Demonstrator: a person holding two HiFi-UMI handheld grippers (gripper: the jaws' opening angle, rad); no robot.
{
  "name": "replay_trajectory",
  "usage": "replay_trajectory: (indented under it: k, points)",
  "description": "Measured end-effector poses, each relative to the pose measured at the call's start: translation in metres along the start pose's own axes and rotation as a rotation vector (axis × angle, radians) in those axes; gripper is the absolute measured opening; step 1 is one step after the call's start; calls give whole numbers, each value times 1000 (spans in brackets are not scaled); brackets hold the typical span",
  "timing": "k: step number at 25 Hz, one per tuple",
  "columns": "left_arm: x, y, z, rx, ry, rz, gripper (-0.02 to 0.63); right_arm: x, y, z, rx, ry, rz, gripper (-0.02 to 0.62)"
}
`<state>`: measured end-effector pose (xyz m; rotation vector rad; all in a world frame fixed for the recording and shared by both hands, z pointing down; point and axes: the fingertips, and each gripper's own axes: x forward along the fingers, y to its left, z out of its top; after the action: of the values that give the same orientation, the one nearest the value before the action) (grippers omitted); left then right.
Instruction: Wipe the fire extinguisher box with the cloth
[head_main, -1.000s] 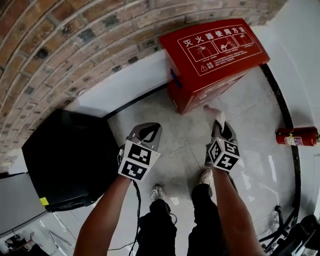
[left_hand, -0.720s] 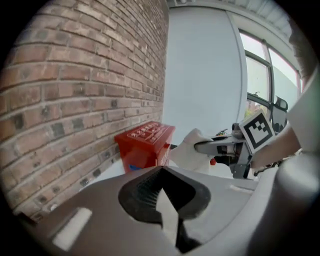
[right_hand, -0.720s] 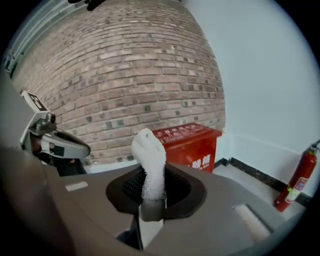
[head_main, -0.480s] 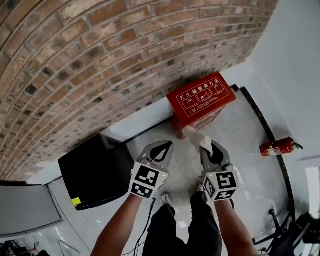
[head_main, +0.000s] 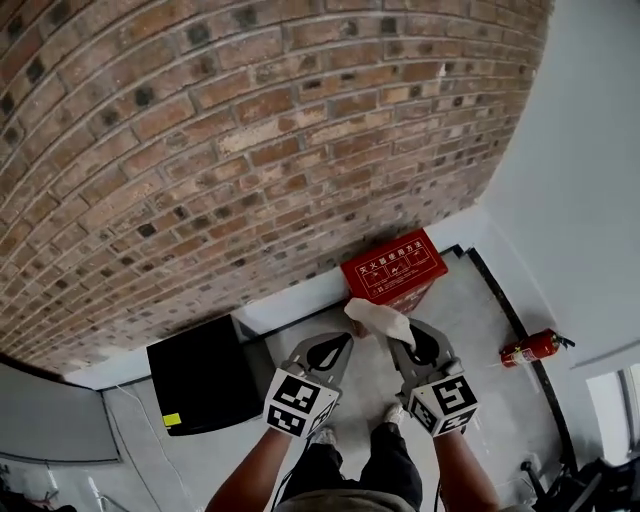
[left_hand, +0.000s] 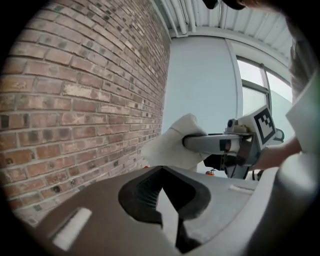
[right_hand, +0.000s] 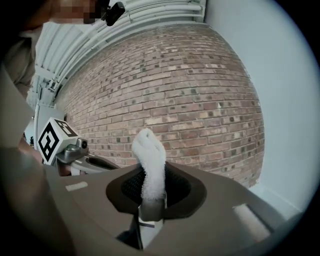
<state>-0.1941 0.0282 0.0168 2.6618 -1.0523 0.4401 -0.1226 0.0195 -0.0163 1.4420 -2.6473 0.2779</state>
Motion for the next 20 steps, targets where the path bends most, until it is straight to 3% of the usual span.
replay_trajectory:
  k: [9,20]
  points:
    - [-38,-24,61,6,-49,4,0,-22,22,81,-34,-90,38,80]
    - [-51,-45,96,39,-106,-29,0,-42,26,134,-43,-174,54,81]
